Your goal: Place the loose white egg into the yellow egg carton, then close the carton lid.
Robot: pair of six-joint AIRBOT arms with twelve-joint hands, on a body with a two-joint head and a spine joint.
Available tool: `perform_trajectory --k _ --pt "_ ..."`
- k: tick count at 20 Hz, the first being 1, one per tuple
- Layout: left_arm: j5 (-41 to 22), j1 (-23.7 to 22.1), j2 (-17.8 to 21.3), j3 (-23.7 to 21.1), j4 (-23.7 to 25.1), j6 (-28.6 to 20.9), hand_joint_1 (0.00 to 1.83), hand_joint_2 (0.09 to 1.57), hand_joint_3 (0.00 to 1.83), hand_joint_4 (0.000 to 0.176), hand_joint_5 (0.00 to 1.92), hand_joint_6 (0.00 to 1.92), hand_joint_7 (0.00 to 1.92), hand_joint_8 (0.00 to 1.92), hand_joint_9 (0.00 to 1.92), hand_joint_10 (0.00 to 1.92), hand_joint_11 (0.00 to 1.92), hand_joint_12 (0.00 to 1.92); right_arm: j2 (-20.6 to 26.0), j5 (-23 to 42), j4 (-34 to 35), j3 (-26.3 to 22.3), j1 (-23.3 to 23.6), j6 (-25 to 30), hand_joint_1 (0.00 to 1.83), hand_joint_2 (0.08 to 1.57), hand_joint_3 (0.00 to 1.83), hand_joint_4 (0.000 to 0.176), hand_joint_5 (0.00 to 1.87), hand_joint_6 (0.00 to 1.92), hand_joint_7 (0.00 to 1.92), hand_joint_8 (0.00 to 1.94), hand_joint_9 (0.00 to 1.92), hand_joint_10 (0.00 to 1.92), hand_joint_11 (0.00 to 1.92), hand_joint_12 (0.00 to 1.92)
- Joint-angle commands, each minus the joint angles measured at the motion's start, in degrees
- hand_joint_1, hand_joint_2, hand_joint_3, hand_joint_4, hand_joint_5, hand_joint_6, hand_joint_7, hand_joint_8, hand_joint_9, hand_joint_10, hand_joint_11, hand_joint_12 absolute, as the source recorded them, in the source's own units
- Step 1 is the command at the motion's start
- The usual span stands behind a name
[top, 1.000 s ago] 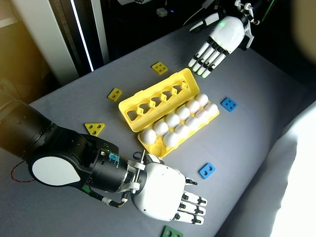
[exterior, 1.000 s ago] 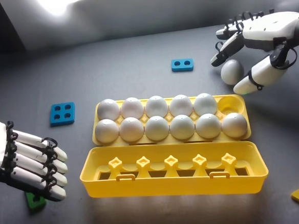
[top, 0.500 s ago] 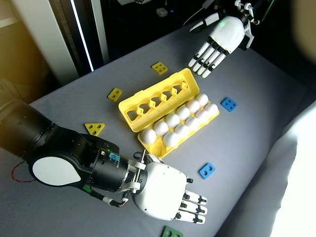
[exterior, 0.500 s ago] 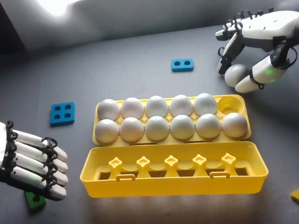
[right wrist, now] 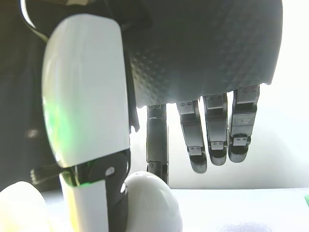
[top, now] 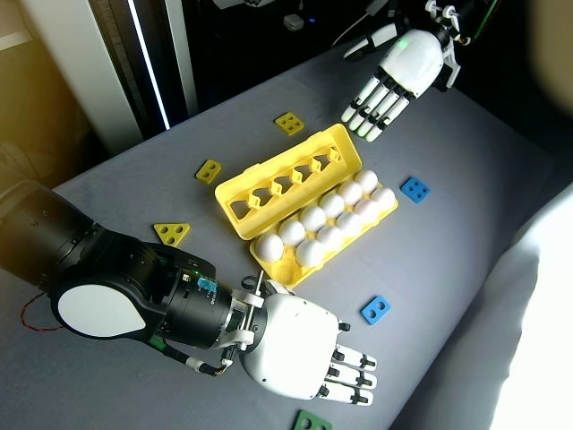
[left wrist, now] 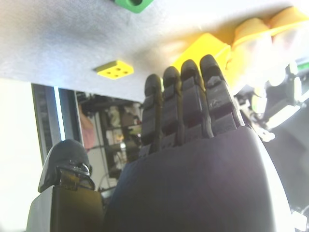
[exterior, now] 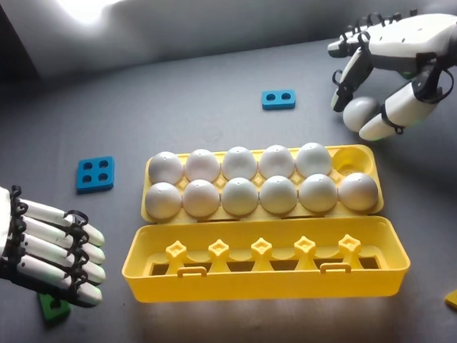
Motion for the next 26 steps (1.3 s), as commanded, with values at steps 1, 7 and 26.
perform_trajectory --k 1,7,26 --pt "-3.1 -0.3 0.8 0.1 -3.6 -0.1 0.00 1.14 0.00 0.000 0.24 0.00 0.22 0.00 0.14 0.00 0.00 0.22 1.0 5.2 1.3 0.4 0.9 0.3 1.06 1.05 0.00 0.176 1.14 0.71 0.06 0.00 0.00 0.00 0.00 0.00" --pt "-3.1 -0.3 0.8 0.0 -3.6 -0.1 0.00 1.13 0.00 0.000 0.26 0.00 0.24 0.00 0.16 0.00 0.00 0.25 2.0 5.3 1.3 0.4 2.6 6.8 1.06 1.04 0.00 0.176 1.14 0.71 0.10 0.01 0.00 0.00 0.00 0.00" --pt "-3.0 -0.3 1.0 -0.2 -3.6 -0.2 0.00 1.13 0.00 0.000 0.27 0.00 0.24 0.00 0.16 0.00 0.00 0.24 7.1 5.2 -43.3 -5.2 5.1 62.0 1.05 1.05 0.00 0.176 1.12 0.75 0.10 0.00 0.00 0.00 0.00 0.00"
